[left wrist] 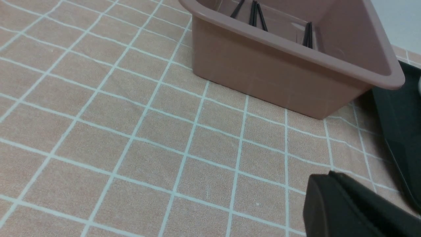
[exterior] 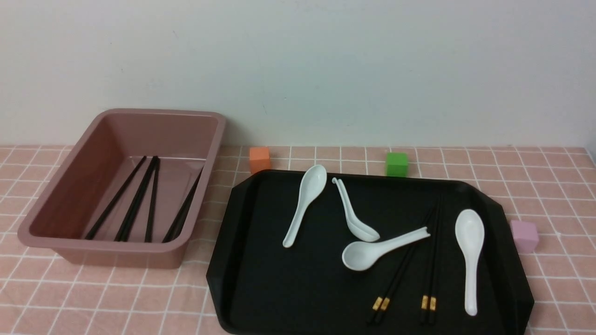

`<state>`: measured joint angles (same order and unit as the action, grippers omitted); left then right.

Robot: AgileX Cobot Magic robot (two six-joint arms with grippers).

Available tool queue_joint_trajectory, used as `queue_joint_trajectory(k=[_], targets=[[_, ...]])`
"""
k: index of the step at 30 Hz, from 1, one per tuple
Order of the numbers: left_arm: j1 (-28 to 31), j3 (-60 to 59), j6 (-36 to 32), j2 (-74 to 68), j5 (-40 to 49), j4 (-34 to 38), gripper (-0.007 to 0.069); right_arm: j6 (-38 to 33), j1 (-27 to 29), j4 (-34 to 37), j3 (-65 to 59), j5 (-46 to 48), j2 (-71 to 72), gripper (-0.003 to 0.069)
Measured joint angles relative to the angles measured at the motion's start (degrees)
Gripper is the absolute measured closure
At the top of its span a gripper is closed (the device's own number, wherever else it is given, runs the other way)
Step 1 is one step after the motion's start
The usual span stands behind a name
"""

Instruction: On pink tablecloth take chopsticks from black tray and put them in box.

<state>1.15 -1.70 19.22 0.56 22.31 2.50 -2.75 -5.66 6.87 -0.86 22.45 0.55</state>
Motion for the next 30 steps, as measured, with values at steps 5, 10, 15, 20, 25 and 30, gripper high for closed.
queue_joint_trajectory(k=[5,10,15,20,25,30], targets=[[0.0,0.0,0.1,0.0,0.0,0.0,0.0624,0.0,0.0,0.0,0.0,0.0,0.0,0.0419],[0.0,0.0,0.1,0.0,0.0,0.0,0.0620,0.0,0.0,0.0,0.0,0.0,0.0,0.0419],[0.0,0.0,0.1,0.0,0.0,0.0,0.0619,0.0,0.0,0.0,0.0,0.0,0.0,0.0419],[0.0,0.0,0.2,0.0,0.0,0.0,0.0619,0.0,0.0,0.0,0.0,0.0,0.0,0.0419],[0.0,0.0,0.2,0.0,0.0,0.0,0.0616,0.0,0.0,0.0,0.0,0.0,0.0,0.0419],[0.0,0.0,0.2,0.0,0.0,0.0,0.0609,0.0,0.0,0.0,0.0,0.0,0.0,0.0419]])
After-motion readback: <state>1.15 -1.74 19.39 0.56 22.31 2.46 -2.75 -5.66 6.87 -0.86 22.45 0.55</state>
